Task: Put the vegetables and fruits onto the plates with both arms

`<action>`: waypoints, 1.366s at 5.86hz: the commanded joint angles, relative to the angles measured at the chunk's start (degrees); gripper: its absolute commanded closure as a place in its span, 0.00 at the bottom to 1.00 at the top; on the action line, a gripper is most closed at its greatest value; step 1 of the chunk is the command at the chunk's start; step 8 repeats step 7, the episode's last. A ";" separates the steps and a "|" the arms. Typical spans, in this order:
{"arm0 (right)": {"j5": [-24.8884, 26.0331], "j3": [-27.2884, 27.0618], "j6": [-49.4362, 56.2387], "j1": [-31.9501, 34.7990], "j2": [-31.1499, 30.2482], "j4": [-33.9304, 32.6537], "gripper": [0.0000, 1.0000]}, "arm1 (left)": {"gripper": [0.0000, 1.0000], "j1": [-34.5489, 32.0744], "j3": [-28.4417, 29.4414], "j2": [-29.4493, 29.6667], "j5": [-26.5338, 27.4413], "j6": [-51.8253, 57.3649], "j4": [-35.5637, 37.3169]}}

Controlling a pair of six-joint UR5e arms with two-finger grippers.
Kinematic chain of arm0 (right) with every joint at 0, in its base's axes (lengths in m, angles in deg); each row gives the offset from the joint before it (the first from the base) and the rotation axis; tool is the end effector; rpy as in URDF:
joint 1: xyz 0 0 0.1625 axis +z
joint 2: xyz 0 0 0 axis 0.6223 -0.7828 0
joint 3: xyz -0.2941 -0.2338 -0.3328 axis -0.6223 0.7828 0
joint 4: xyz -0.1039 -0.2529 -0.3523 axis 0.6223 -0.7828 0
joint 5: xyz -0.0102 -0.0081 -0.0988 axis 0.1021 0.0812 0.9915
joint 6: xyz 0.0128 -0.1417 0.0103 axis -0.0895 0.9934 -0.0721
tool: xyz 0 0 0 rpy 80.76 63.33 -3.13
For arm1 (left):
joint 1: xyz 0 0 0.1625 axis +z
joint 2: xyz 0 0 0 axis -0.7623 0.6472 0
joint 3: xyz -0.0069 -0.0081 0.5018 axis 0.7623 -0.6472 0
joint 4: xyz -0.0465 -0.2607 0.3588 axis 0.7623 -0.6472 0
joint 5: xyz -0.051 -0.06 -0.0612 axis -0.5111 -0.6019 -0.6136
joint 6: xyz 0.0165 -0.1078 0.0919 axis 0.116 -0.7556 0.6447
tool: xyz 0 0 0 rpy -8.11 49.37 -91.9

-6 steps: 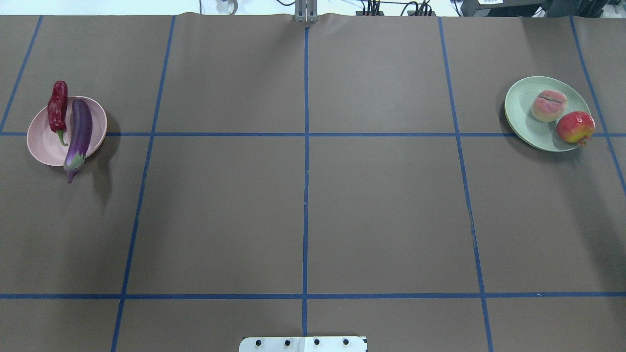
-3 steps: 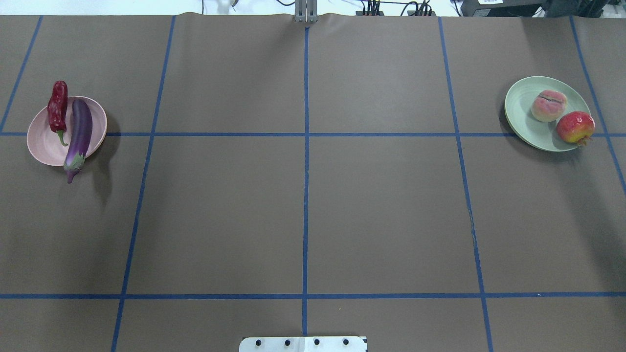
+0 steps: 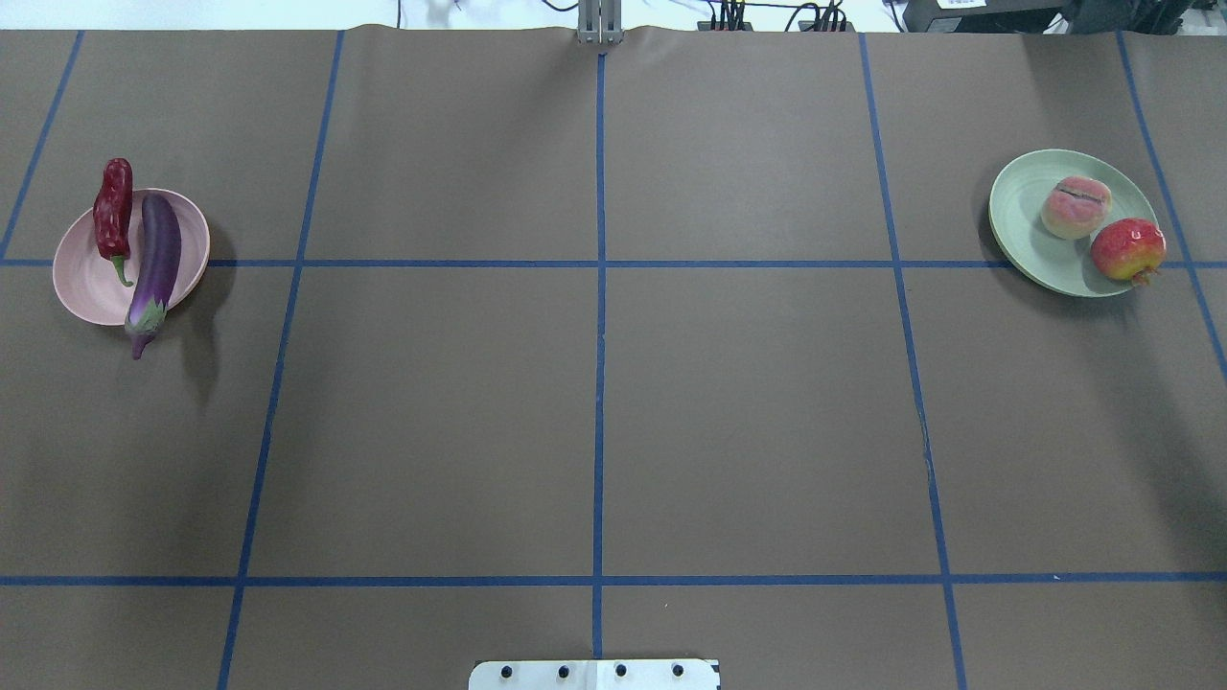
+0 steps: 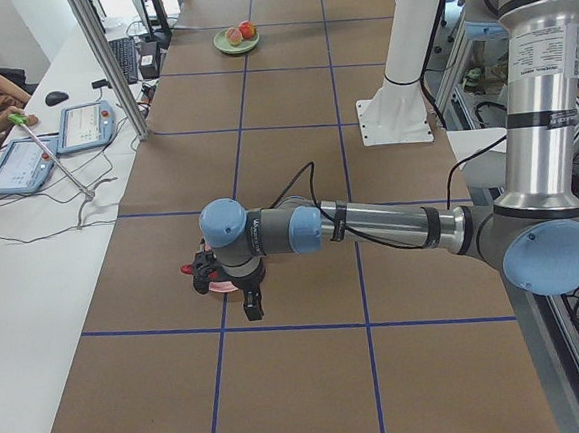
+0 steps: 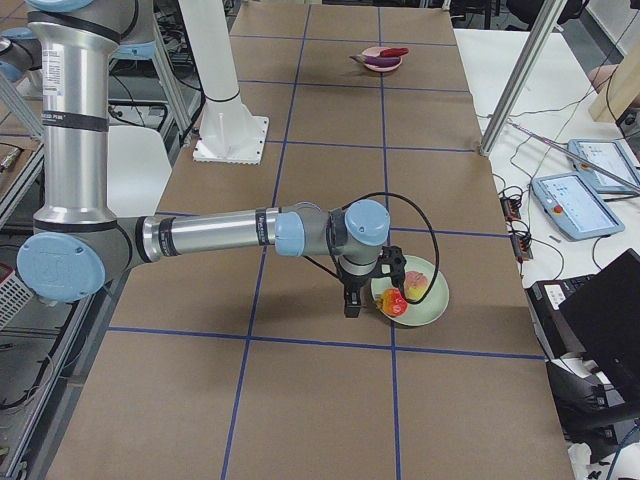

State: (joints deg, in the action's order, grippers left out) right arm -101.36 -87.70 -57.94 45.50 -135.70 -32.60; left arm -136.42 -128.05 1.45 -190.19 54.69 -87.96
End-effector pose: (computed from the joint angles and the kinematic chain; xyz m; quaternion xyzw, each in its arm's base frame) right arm -0.0187 -0.4888 0.7024 -0.0065 -0.3823 -0.0502 0.9227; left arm -0.0019 -0.5245 0.7135 -0.0330 0.3850 -0.0201 0.9221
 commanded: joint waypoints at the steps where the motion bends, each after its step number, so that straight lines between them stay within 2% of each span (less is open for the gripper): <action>1: 1.24 -0.17 2.41 0.82 -0.32 -2.54 0.00 | 0.00 0.00 -0.47 0.20 -0.06 0.31 -0.07; 3: 1.24 0.09 2.41 1.09 -0.32 -2.65 0.00 | 0.00 -0.09 -3.71 -0.50 -0.15 0.23 0.11; 8: 0.72 -0.17 2.33 1.70 -0.85 -2.65 0.00 | 0.00 0.00 -3.47 -0.24 -0.06 0.31 -0.24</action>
